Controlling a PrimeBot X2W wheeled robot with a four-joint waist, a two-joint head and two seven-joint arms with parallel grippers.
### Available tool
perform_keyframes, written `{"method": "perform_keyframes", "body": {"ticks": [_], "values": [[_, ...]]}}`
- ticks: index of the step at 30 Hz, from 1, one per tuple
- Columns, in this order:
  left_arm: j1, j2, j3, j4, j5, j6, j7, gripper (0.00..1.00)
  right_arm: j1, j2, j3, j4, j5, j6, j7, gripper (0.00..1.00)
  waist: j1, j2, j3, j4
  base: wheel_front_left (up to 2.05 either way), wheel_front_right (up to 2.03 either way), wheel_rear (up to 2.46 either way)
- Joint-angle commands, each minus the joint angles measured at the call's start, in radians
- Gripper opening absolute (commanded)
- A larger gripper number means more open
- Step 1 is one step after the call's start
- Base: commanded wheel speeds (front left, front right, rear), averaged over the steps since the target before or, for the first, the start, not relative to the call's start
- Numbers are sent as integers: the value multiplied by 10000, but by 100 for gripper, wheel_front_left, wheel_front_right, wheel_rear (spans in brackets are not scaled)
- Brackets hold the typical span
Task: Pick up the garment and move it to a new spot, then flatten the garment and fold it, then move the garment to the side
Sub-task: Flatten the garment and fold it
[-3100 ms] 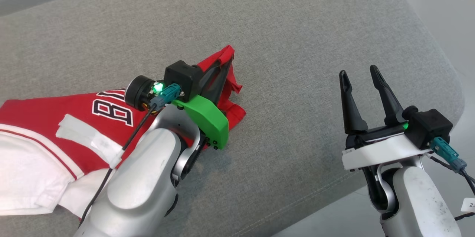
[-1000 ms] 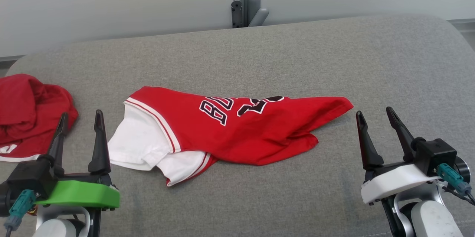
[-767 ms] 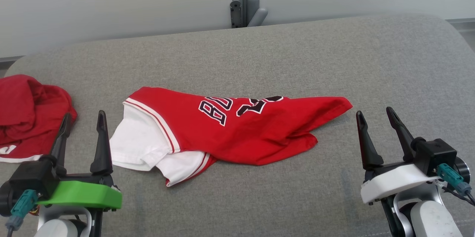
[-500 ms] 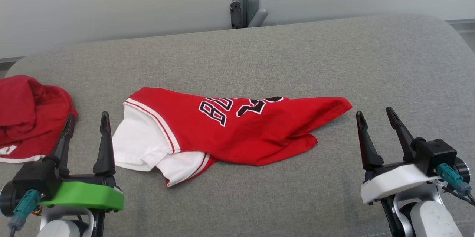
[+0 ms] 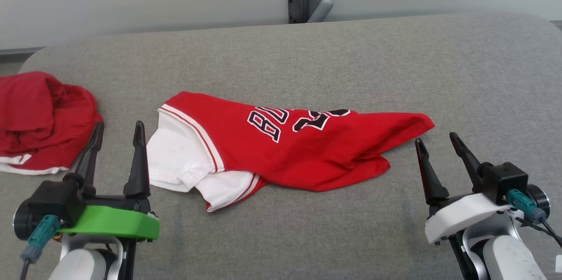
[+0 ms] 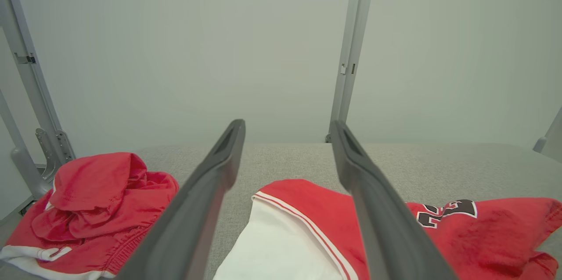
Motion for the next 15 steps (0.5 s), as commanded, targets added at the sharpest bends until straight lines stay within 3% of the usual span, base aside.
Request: {"method": "perform_keyframes", "body": {"ticks": [1,15], "values": [[-228,-96,-45,-5,68,-56,-72,100,-152,-119,90,192,96,-1,-12,100,0,0,362,427,0,0,0],[-1173,-804,-533,565,368,-557,-407,100,-1496,-836,1252,3602,455,1,105,100,0,0,1402,1860,0,0,0]]}}
